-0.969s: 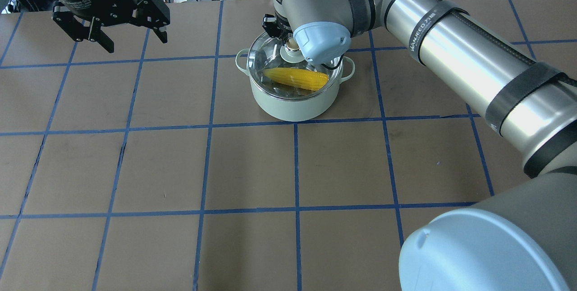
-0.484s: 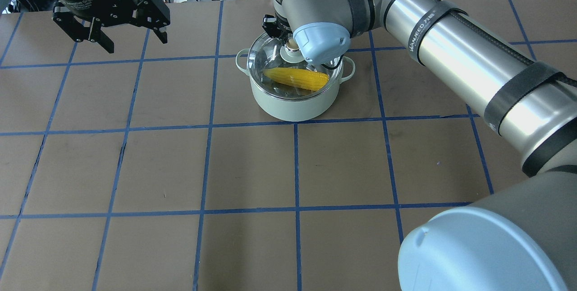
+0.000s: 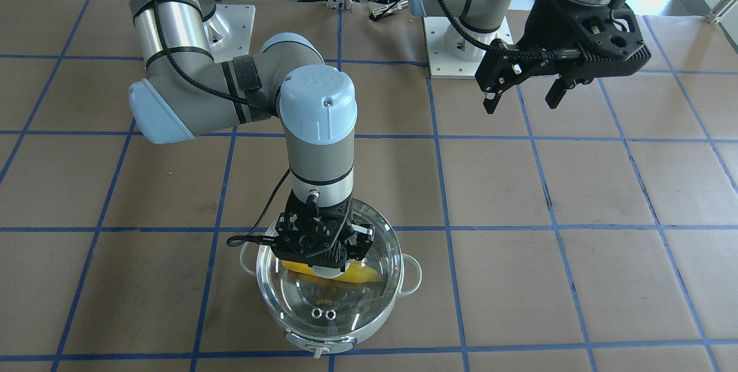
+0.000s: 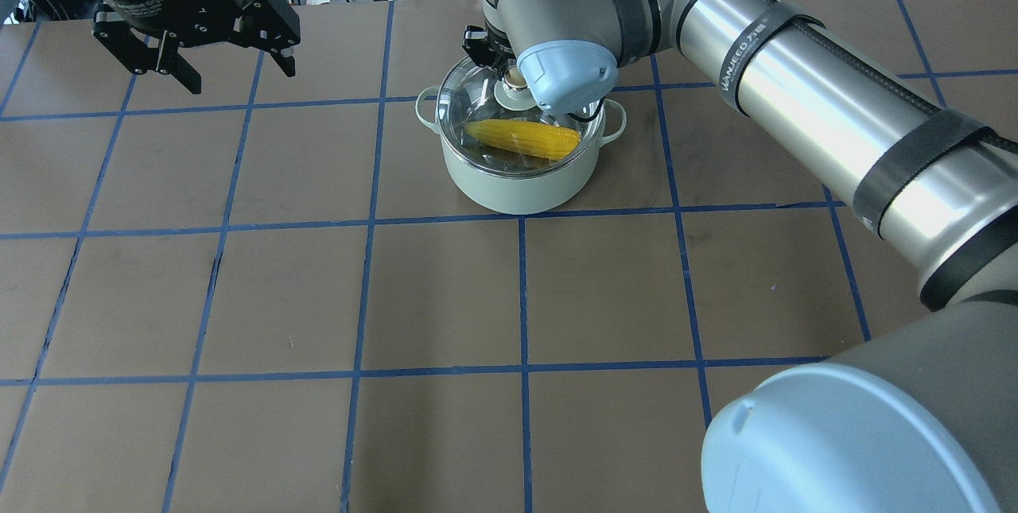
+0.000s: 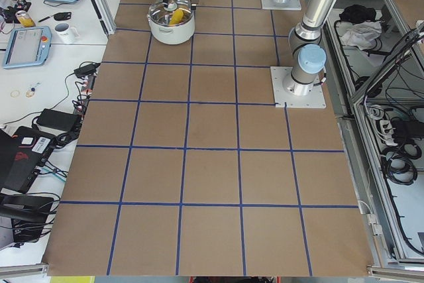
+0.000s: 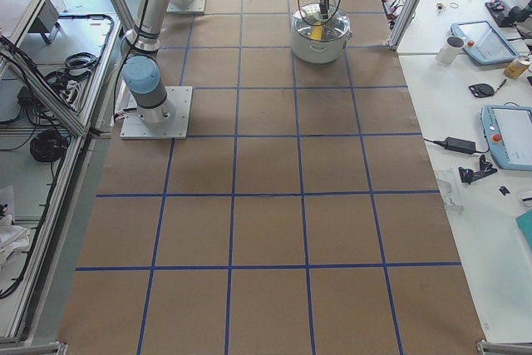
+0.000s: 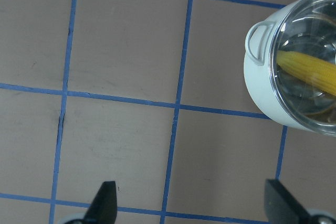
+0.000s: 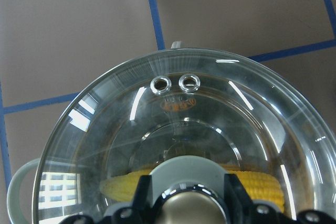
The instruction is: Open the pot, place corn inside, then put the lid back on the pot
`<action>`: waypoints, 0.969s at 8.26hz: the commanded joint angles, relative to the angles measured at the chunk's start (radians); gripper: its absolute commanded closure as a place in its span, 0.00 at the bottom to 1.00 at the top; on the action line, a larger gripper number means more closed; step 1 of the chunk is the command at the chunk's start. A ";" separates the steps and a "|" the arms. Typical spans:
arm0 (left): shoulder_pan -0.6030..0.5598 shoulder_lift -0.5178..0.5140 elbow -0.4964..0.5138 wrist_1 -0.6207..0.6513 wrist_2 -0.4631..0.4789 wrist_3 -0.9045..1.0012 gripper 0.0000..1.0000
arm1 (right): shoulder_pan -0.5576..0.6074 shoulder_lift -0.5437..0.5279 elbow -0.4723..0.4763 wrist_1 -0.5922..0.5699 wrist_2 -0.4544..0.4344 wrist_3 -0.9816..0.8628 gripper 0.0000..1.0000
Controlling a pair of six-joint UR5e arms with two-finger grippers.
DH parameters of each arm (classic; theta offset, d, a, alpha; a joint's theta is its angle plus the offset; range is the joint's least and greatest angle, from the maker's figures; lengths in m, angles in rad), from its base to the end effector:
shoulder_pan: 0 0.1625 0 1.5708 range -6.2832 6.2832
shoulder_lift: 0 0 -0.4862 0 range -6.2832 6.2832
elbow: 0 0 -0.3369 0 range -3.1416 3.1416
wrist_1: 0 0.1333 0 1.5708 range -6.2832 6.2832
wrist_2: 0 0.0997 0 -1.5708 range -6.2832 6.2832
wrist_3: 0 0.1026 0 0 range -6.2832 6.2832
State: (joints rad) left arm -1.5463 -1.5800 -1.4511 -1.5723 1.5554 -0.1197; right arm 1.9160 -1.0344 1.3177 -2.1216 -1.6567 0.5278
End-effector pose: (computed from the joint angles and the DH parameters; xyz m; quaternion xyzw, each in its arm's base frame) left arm -0.1238 -0.4528 0.5947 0.0715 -0.9959 0.0540 0.0103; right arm 0.3524 -0.6120 0.4140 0.0960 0.9855 -0.1387 0.0178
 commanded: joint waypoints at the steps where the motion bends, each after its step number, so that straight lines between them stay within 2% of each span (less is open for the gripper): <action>1: 0.000 0.000 0.000 0.000 0.000 0.002 0.00 | 0.000 0.002 0.002 -0.003 -0.002 -0.003 0.74; 5: 0.000 0.000 0.000 0.000 0.000 0.000 0.00 | 0.000 0.004 0.014 -0.008 -0.002 -0.005 0.74; 6: 0.000 0.000 0.000 0.000 0.000 0.002 0.00 | 0.000 0.004 0.015 -0.008 0.000 -0.011 0.68; 7: 0.000 0.000 0.000 0.000 -0.002 0.002 0.00 | 0.000 0.004 0.015 -0.008 0.000 -0.020 0.39; 8: 0.000 0.000 0.000 0.000 -0.002 0.000 0.00 | -0.002 0.000 0.015 -0.006 0.000 -0.023 0.00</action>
State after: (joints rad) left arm -1.5462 -1.5800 -1.4511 -1.5723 1.5547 -0.1186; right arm 1.9159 -1.0307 1.3327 -2.1274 -1.6572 0.5141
